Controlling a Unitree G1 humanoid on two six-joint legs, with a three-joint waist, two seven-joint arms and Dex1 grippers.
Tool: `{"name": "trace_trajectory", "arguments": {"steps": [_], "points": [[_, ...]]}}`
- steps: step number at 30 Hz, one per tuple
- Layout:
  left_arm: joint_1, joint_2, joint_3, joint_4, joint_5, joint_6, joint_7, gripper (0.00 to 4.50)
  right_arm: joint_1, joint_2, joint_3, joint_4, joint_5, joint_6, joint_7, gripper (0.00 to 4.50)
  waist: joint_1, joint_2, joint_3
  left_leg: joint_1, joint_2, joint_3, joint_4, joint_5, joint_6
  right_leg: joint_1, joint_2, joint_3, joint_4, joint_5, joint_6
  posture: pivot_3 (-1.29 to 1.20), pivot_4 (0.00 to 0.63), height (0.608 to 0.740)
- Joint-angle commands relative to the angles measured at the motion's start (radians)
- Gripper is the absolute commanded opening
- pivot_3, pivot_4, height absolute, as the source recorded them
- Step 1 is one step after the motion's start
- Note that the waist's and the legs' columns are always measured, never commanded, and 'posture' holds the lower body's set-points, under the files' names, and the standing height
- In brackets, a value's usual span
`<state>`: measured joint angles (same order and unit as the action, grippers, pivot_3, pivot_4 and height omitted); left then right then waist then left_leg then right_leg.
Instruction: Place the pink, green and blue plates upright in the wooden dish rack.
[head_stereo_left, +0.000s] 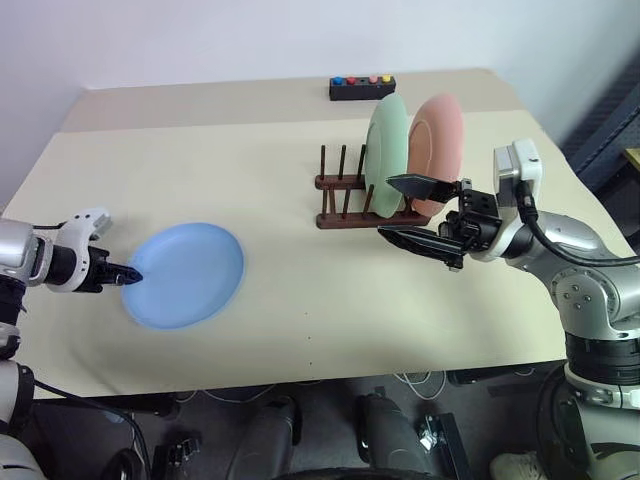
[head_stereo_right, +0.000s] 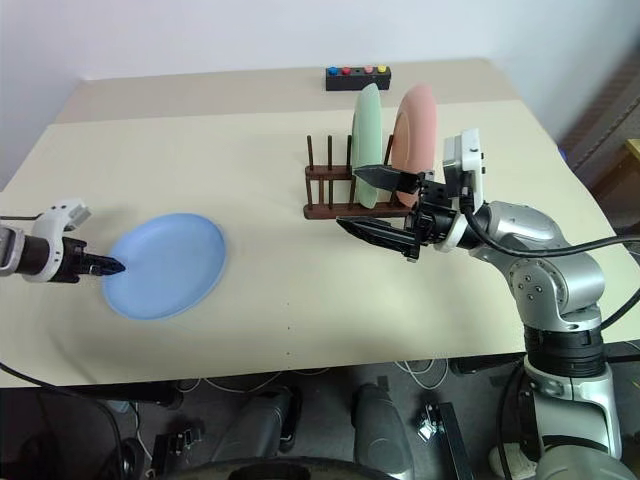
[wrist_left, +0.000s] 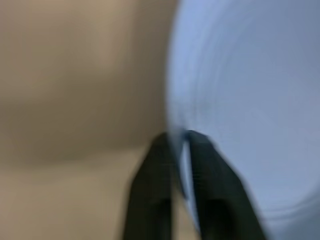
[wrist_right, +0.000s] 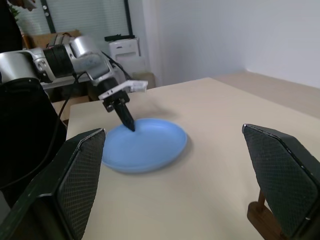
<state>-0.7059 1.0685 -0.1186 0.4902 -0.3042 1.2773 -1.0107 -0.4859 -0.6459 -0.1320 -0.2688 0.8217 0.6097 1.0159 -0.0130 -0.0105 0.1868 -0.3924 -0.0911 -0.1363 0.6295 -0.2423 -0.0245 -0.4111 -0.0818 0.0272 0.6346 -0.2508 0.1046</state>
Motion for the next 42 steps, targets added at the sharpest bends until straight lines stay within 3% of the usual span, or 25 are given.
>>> {"name": "trace_trajectory", "arguments": {"steps": [1,8,10,14,19,25,28,32,35,42], "points": [[0.010,-0.028,0.041,0.009,-0.003,0.012,0.043,0.03,-0.026,0.004,-0.013,-0.006,0.008,-0.008,-0.001,4.50,0.001,-0.001,0.000,0.000,0.000,0.000,0.000,0.000,0.000,0.000,0.000,0.000,0.000,0.000,0.000,0.00,0.150,0.740],[-0.052,-0.101,0.286,0.022,-0.096,0.032,0.111,0.03,-0.034,-0.003,-0.011,0.014,0.006,-0.010,0.017,4.50,0.001,-0.002,0.000,0.000,0.000,0.000,0.002,0.000,0.000,0.001,0.000,0.000,0.000,0.000,0.000,0.00,0.150,0.740],[-0.061,-0.139,0.413,0.017,-0.150,0.036,0.147,0.03,-0.044,-0.009,-0.014,0.019,0.007,-0.006,0.021,4.50,-0.003,-0.002,0.000,0.000,0.000,0.000,0.001,0.000,0.000,0.000,0.000,0.000,0.000,0.000,0.000,0.00,0.150,0.740],[0.014,-0.224,0.582,-0.168,-0.264,0.001,0.155,0.03,-0.055,-0.018,-0.001,0.020,-0.017,-0.016,0.034,4.50,-0.005,-0.002,0.000,-0.001,0.000,0.000,0.000,0.000,-0.001,-0.001,0.000,0.000,0.000,0.000,0.000,0.00,0.150,0.740],[0.075,-0.381,0.719,-0.350,-0.310,-0.207,0.272,0.03,-0.090,-0.013,0.055,-0.015,-0.117,-0.073,0.015,4.50,0.001,-0.002,0.000,-0.001,0.000,0.000,0.001,0.001,-0.001,-0.001,-0.001,0.000,0.000,0.000,0.000,0.00,0.150,0.740],[-0.047,-0.579,0.874,-0.377,-0.386,-0.392,0.554,0.03,-0.185,0.040,0.044,0.042,-0.214,-0.211,-0.053,4.50,0.002,-0.003,0.001,-0.001,0.000,-0.001,0.002,0.003,-0.004,-0.001,0.001,0.000,0.000,0.004,0.000,0.00,0.150,0.740],[-0.054,-0.671,0.862,-0.459,-0.418,-0.451,0.622,0.03,-0.213,0.042,0.076,0.041,-0.321,-0.328,-0.062,4.50,0.004,-0.004,0.000,-0.001,0.000,-0.001,0.003,0.003,-0.005,0.001,0.001,0.000,-0.001,0.005,0.001,0.00,0.150,0.740],[-0.016,-0.833,0.829,-0.587,-0.460,-0.520,0.764,0.03,-0.260,-0.036,0.268,0.084,-0.842,-0.808,-0.144,4.50,0.002,-0.005,0.000,-0.001,0.000,0.001,0.002,0.005,-0.009,0.000,0.001,0.000,-0.002,0.005,0.002,0.00,0.150,0.740],[0.026,-0.946,0.769,-0.691,-0.485,-0.550,0.846,0.03,-0.331,-0.041,0.325,0.135,-1.076,-0.987,-0.265,4.50,-0.002,-0.006,0.000,-0.001,0.000,0.004,0.002,0.006,-0.010,-0.001,0.002,0.002,-0.001,0.006,0.002,0.00,0.150,0.740],[0.102,-1.131,0.709,-0.814,-0.568,-0.640,1.010,0.03,-0.343,-0.014,0.360,0.182,-1.278,-1.104,-0.423,4.50,0.002,-0.008,0.000,0.000,0.000,0.003,0.002,0.007,-0.012,0.001,0.003,0.002,-0.002,0.006,0.002,0.00,0.150,0.740]]}}
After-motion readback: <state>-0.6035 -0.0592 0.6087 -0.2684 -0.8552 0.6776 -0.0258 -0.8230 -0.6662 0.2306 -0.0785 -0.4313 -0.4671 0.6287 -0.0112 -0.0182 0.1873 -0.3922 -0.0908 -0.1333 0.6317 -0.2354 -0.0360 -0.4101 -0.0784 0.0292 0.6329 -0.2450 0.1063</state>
